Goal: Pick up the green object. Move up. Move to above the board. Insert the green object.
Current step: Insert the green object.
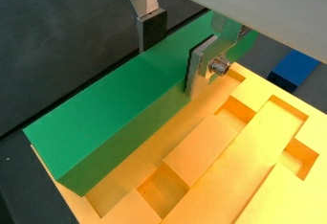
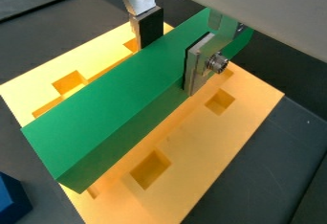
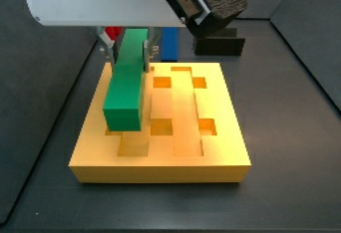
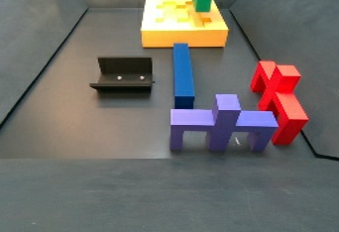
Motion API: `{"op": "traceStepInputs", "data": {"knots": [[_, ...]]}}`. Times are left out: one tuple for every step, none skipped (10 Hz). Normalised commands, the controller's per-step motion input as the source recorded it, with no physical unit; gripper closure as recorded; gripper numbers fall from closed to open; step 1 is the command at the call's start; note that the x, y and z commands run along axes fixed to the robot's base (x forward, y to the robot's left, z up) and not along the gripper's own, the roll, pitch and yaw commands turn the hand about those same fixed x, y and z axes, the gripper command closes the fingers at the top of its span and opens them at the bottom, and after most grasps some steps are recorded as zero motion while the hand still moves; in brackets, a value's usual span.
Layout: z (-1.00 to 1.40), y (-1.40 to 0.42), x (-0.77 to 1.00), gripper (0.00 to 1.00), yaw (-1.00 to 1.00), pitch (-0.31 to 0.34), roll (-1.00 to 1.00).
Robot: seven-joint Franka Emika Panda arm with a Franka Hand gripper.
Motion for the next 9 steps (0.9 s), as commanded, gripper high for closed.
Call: {"op": "traceStepInputs", "data": {"knots": [[-0.78, -0.04, 0.15, 1.0, 0.09, -0.116, 0.07], [-0.82, -0.01, 0.24, 1.0, 0.08, -0.076, 0.12], [-0.78, 0.0, 0.0, 1.0, 0.06, -0.076, 0.19], [-0.71, 0.0, -0.13, 1.0, 0.0, -0.063, 0.28], [-0.51, -0.1, -0.14, 1.0, -0.01, 0.0, 0.37], [-0.51, -0.25, -0.09, 1.0, -0.11, 0.0, 0.42], [-0.43, -0.2, 0.08, 1.0, 0.0, -0.036, 0.25], [-0.41, -0.16, 0.19, 1.0, 0.0, -0.056, 0.13], [-0.42, -0.03, 0.26, 1.0, 0.0, -0.051, 0.09]]}}
